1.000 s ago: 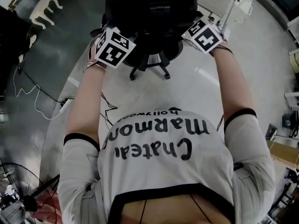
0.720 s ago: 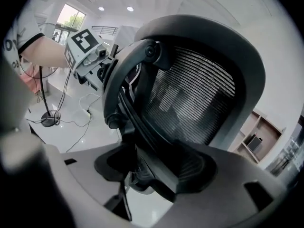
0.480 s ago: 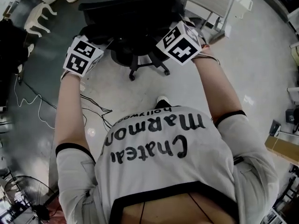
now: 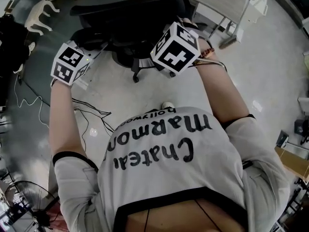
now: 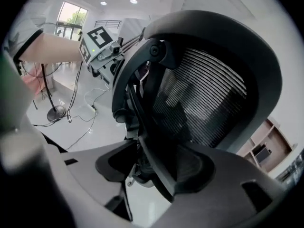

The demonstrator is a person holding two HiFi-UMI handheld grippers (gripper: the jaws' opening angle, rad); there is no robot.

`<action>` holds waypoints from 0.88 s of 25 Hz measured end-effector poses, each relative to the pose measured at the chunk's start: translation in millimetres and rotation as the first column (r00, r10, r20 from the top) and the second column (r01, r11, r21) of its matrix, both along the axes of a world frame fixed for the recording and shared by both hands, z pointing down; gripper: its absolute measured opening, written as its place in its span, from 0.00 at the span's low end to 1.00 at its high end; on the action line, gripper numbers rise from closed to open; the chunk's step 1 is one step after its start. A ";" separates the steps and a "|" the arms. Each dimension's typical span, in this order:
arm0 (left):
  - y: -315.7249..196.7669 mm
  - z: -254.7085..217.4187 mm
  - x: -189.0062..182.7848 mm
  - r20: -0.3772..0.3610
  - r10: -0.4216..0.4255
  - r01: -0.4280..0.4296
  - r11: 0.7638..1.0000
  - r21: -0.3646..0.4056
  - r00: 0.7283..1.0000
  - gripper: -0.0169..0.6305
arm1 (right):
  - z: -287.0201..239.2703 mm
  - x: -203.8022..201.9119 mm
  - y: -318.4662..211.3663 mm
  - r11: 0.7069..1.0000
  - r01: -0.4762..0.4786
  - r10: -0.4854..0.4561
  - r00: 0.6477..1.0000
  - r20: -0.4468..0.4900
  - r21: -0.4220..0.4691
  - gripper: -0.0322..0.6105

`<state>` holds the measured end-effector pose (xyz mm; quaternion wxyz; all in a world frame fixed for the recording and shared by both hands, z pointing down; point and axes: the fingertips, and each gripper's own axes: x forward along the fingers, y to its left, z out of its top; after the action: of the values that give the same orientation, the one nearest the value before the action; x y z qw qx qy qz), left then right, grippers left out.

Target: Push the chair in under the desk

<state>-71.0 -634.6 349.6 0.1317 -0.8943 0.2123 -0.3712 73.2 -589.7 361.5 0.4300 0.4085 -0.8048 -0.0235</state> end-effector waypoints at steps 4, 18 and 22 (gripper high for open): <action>0.8 3.8 -10.2 -0.003 0.021 -0.021 1.000 0.006 1.000 0.37 | 8.6 -12.3 7.7 0.999 0.034 -0.034 0.995 -0.093 0.003 0.46; -23.8 -7.1 -65.9 -0.099 0.185 -0.189 0.981 -0.033 0.978 0.37 | 3.4 -76.3 -0.9 0.974 -0.225 0.224 0.971 -0.087 -0.006 0.43; -40.7 -14.2 -81.3 -0.179 0.251 -0.262 0.964 -0.040 0.951 0.37 | 1.6 -94.6 -8.7 0.956 -0.294 0.293 0.949 -0.117 0.009 0.43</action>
<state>-152.3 -675.4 335.3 0.1315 -0.9467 0.0932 -0.2789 -21.5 -598.4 363.1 0.4768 0.5197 -0.7086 0.0200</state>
